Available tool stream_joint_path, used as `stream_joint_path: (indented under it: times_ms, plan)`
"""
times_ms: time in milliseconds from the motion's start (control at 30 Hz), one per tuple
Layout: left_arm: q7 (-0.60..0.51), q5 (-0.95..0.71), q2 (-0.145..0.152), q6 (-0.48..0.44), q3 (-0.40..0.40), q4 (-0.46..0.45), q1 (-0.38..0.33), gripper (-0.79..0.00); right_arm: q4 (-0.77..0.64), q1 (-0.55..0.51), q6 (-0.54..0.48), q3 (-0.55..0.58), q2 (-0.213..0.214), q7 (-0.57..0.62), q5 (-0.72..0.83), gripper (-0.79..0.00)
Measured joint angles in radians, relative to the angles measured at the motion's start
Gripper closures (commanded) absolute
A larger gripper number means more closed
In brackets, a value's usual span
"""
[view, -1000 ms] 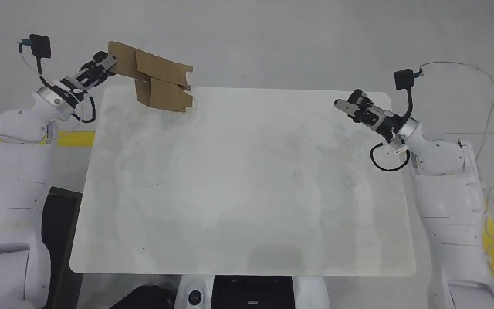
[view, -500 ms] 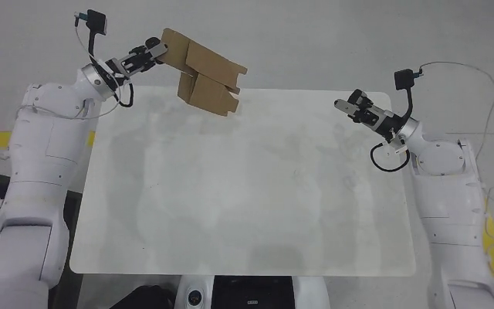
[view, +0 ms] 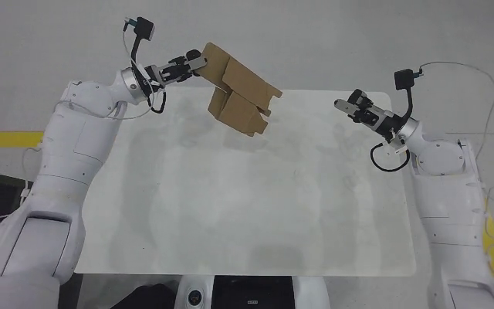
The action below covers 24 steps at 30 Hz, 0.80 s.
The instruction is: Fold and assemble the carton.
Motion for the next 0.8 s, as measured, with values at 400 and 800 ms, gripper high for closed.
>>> stream_joint_path:
  times_ms: [400, 800]
  plan:
    - [-0.107, -0.047, -0.009, -0.013, 0.027, -0.072, 0.04, 0.0, -0.009, -0.008, 0.02, -0.021, 0.002, 0.037, 0.029, -0.785]
    - [-0.217, -0.082, -0.007, -0.025, 0.028, -0.101, 0.044, 0.0, 0.131, 0.085, -0.082, -0.16, -0.002, 0.259, 0.179, -0.785]
